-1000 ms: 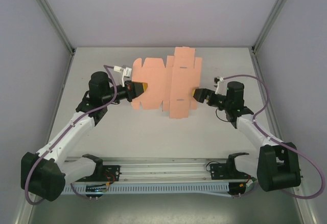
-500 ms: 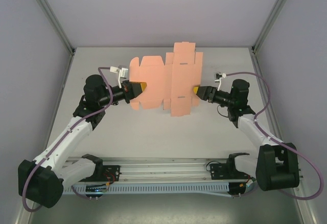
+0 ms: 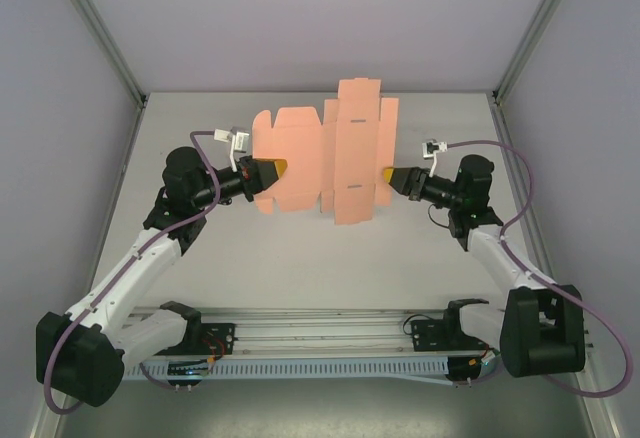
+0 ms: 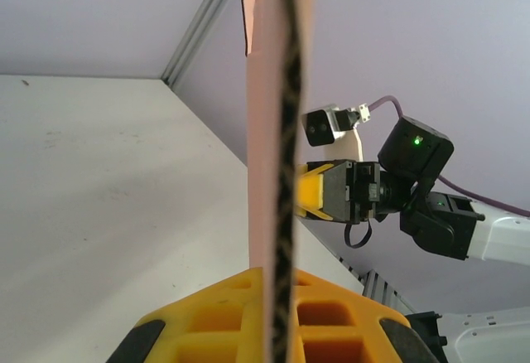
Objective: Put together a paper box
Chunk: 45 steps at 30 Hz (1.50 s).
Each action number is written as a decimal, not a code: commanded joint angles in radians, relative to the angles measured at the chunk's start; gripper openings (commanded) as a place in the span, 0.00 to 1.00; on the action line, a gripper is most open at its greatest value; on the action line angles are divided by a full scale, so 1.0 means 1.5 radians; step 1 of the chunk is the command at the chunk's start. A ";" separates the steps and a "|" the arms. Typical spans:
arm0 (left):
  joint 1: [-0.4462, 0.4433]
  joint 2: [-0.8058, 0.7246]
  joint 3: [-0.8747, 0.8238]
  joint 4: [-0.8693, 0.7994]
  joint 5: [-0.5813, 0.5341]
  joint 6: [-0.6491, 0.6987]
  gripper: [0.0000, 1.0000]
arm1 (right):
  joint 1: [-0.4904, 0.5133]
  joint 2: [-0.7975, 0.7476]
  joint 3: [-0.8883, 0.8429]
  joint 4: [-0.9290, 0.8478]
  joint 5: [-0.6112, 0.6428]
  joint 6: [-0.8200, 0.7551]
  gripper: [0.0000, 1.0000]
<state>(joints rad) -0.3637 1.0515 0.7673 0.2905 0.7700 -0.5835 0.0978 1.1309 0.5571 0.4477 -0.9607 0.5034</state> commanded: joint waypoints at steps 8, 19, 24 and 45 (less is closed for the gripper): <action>-0.001 0.002 -0.005 0.051 0.019 -0.018 0.00 | 0.002 -0.028 0.012 -0.042 -0.035 -0.077 0.22; -0.001 0.024 0.001 0.002 -0.019 0.019 0.00 | 0.030 -0.067 0.074 -0.244 0.121 -0.157 0.00; -0.001 0.098 0.005 0.032 -0.009 -0.015 0.00 | 0.169 -0.057 0.160 -0.412 0.312 -0.253 0.00; -0.016 0.183 -0.090 0.078 -0.056 -0.109 0.22 | 0.416 0.210 0.369 -0.577 0.957 -0.393 0.00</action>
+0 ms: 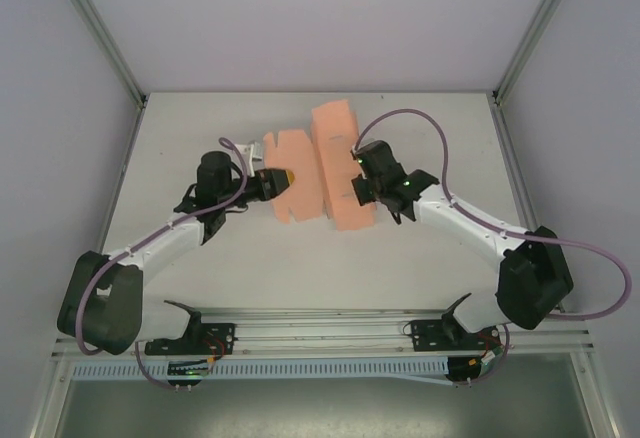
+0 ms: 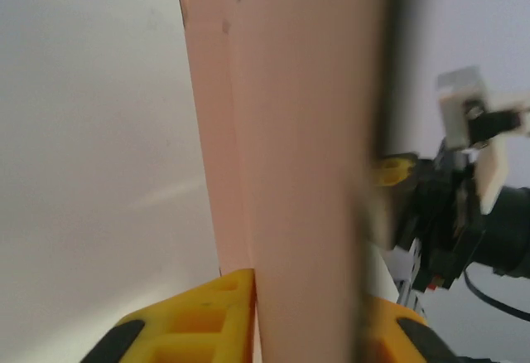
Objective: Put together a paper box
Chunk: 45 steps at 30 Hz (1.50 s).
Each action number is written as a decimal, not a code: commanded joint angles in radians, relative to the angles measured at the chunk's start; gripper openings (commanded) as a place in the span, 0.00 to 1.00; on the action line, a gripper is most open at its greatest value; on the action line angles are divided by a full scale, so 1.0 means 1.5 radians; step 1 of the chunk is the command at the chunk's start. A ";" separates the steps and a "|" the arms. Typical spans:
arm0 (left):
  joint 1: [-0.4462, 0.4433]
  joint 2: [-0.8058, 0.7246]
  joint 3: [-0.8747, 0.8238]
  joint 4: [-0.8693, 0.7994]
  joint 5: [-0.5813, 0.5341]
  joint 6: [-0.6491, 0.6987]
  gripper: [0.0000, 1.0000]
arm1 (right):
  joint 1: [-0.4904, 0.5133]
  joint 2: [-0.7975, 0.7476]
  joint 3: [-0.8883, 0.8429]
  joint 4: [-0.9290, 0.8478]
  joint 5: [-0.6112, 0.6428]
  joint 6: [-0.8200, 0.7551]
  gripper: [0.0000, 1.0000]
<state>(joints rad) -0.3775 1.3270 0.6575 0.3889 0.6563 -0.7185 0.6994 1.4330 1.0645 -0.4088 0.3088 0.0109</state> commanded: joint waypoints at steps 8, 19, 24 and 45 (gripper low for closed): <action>-0.007 -0.033 -0.082 -0.102 -0.042 -0.009 0.69 | 0.016 0.027 -0.005 0.041 0.099 -0.284 0.00; -0.007 -0.203 -0.126 -0.300 -0.175 0.007 0.99 | 0.061 0.085 -0.092 0.257 0.128 -0.653 0.00; -0.007 -0.232 -0.060 -0.375 -0.209 0.016 0.99 | 0.098 0.148 -0.132 0.448 0.261 -0.803 0.00; -0.006 0.076 0.248 -0.306 -0.103 0.097 0.99 | 0.145 0.112 -0.186 0.559 0.223 -0.818 0.00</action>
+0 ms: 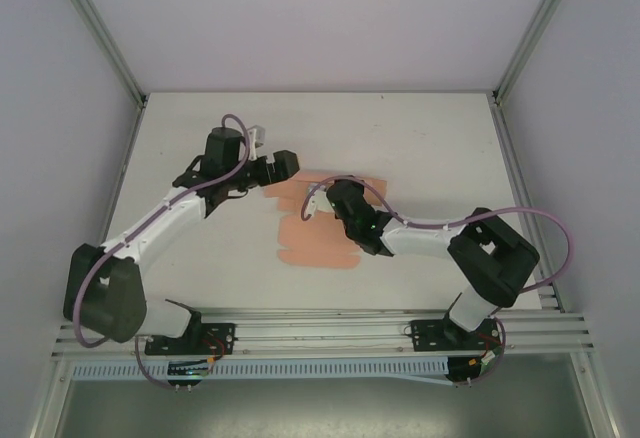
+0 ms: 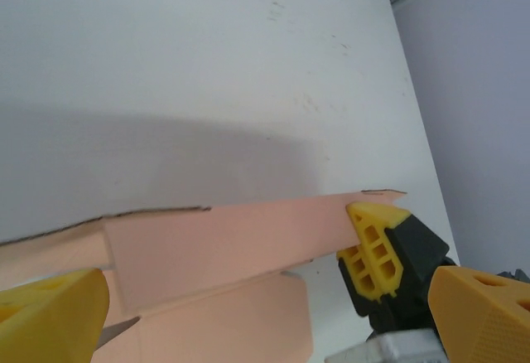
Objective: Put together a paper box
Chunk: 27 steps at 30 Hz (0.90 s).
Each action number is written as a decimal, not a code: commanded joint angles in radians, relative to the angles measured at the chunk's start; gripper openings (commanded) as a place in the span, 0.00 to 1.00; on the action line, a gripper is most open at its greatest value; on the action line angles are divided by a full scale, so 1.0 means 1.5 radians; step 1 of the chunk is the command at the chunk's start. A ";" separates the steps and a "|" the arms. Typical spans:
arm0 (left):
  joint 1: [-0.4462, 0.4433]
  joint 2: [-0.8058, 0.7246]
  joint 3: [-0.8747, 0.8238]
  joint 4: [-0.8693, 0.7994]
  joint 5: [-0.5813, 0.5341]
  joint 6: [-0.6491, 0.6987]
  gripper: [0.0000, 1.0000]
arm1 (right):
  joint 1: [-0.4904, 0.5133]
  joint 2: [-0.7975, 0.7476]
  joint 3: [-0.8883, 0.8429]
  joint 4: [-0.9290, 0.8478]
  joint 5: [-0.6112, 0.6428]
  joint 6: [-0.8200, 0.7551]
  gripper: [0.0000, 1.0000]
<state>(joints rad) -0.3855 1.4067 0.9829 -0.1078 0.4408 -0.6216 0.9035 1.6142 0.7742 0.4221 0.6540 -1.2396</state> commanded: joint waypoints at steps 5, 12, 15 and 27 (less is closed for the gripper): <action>-0.002 0.076 0.046 0.012 0.067 0.044 0.98 | 0.008 -0.004 0.012 0.005 0.006 0.020 0.00; -0.003 0.092 0.015 0.061 0.111 0.012 0.98 | 0.009 -0.011 0.018 -0.011 0.008 0.066 0.00; -0.004 0.109 0.009 0.084 0.144 -0.006 0.94 | 0.009 -0.006 0.022 -0.009 0.004 0.085 0.00; -0.006 0.148 -0.010 0.161 0.183 -0.073 0.67 | 0.025 -0.005 -0.004 0.063 -0.001 0.084 0.00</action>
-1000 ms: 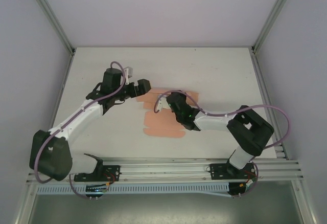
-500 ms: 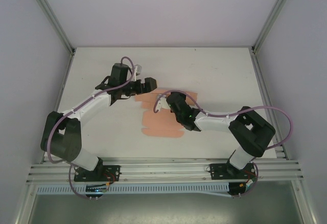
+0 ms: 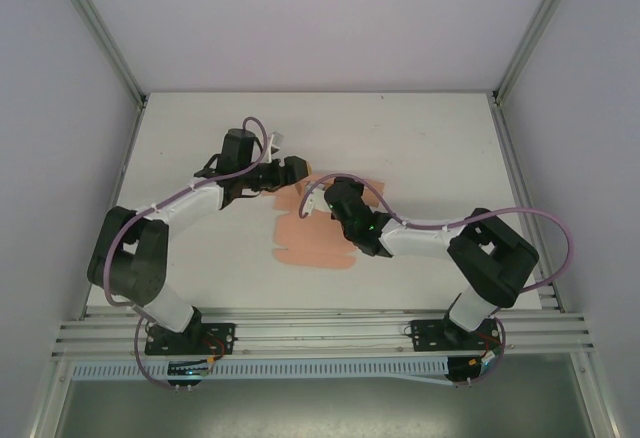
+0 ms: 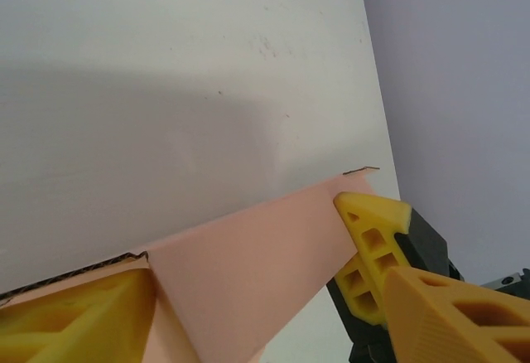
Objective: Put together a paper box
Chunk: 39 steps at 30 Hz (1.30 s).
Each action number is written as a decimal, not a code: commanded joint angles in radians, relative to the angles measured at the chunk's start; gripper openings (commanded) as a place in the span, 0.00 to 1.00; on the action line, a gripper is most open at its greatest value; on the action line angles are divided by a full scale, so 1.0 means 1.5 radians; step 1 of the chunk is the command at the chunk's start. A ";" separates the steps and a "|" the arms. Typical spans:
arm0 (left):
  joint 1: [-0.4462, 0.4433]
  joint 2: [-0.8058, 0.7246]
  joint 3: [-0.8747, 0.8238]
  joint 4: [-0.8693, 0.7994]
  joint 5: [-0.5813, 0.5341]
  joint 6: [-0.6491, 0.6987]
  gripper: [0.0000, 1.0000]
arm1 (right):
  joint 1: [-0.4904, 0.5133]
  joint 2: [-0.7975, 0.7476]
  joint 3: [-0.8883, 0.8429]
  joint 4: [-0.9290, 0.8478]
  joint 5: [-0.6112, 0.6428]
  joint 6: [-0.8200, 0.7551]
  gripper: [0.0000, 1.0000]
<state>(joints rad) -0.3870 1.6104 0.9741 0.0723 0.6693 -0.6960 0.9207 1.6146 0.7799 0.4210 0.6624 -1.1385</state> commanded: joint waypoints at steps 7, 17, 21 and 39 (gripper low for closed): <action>-0.007 0.027 -0.008 0.047 0.031 -0.044 0.32 | 0.023 -0.015 -0.025 0.075 -0.018 0.024 0.00; -0.008 0.011 -0.041 0.073 0.015 -0.087 0.11 | 0.037 -0.037 -0.055 0.090 -0.012 0.058 0.00; -0.008 0.004 -0.061 0.116 0.026 -0.117 0.14 | 0.043 -0.043 -0.063 0.095 -0.010 0.079 0.00; 0.024 -0.313 -0.179 -0.142 -0.250 0.015 0.98 | -0.009 -0.171 -0.136 0.082 -0.065 0.159 0.00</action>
<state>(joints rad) -0.3710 1.2068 0.7464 -0.0151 0.4393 -0.7101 0.9234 1.4155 0.5999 0.5053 0.6243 -0.9737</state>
